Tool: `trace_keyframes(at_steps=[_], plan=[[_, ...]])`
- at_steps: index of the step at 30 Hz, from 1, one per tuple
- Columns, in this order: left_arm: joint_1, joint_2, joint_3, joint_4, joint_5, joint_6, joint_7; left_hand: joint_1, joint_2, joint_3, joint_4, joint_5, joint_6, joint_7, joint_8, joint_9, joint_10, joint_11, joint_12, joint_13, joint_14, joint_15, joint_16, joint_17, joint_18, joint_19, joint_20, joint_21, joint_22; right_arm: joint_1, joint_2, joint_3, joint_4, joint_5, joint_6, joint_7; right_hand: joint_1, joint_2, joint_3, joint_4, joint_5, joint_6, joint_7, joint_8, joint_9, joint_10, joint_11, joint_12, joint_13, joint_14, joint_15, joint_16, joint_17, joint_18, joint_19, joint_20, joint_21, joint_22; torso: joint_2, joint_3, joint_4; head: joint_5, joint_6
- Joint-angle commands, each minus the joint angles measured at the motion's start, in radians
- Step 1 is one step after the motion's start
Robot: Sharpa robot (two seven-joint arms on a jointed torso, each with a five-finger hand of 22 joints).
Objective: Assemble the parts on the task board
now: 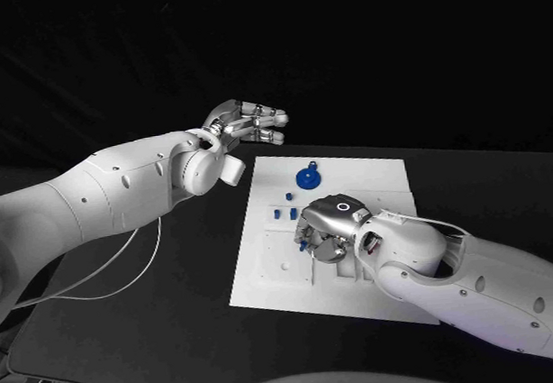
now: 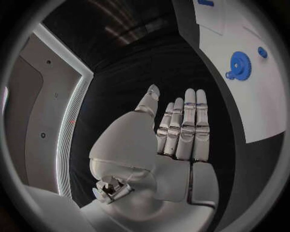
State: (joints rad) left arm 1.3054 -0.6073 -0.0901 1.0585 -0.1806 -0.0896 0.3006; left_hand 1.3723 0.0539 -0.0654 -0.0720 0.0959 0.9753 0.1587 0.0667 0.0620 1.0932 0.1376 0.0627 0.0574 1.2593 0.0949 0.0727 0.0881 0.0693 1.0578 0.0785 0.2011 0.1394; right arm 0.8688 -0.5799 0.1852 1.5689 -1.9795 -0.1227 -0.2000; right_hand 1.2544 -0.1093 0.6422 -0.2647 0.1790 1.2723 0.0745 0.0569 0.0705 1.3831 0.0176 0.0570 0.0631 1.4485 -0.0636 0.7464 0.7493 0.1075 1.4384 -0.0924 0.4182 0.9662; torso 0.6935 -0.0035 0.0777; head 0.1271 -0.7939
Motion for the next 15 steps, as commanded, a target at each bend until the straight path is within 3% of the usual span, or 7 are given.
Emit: trace_keyframes(at_steps=[1, 15], plan=[[0.000, 0.002, 0.001, -0.001, 0.000, 0.016, 0.002, -0.006, -0.003, -0.002, 0.006, -0.005, -0.005, 0.000, 0.000, 0.001, -0.007, -0.002, 0.000, 0.001, -0.005, -0.001, -0.003, -0.001, -0.009, -0.005, 0.001, 0.005, -0.001, -0.001, -0.001, 0.000, 0.002, -0.017, 0.017, -0.002, -0.003, 0.001, 0.007, 0.000, -0.005, 0.007, 0.001, 0.007, 0.001, 0.005, 0.001, 0.003, 0.002, 0.001, -0.007, 0.005, -0.002, 0.012, 0.007, -0.001, -0.007, 0.006, 0.000, 0.0002, 0.0008, -0.001, -0.001], [0.000, 0.003, 0.001, -0.002, -0.001, 0.018, 0.000, -0.005, -0.005, -0.001, 0.008, -0.007, -0.006, 0.000, 0.000, 0.001, -0.008, -0.002, 0.000, 0.001, -0.006, 0.000, -0.003, -0.001, -0.009, -0.006, 0.001, 0.007, -0.007, -0.001, 0.002, -0.004, -0.001, -0.012, 0.036, -0.001, -0.003, 0.002, 0.003, 0.000, -0.002, 0.006, 0.001, 0.007, 0.001, 0.005, 0.001, 0.003, 0.002, 0.000, -0.006, 0.005, -0.003, 0.012, 0.009, -0.001, -0.014, 0.013, 0.000, -0.0015, 0.0013, -0.002, -0.004]])
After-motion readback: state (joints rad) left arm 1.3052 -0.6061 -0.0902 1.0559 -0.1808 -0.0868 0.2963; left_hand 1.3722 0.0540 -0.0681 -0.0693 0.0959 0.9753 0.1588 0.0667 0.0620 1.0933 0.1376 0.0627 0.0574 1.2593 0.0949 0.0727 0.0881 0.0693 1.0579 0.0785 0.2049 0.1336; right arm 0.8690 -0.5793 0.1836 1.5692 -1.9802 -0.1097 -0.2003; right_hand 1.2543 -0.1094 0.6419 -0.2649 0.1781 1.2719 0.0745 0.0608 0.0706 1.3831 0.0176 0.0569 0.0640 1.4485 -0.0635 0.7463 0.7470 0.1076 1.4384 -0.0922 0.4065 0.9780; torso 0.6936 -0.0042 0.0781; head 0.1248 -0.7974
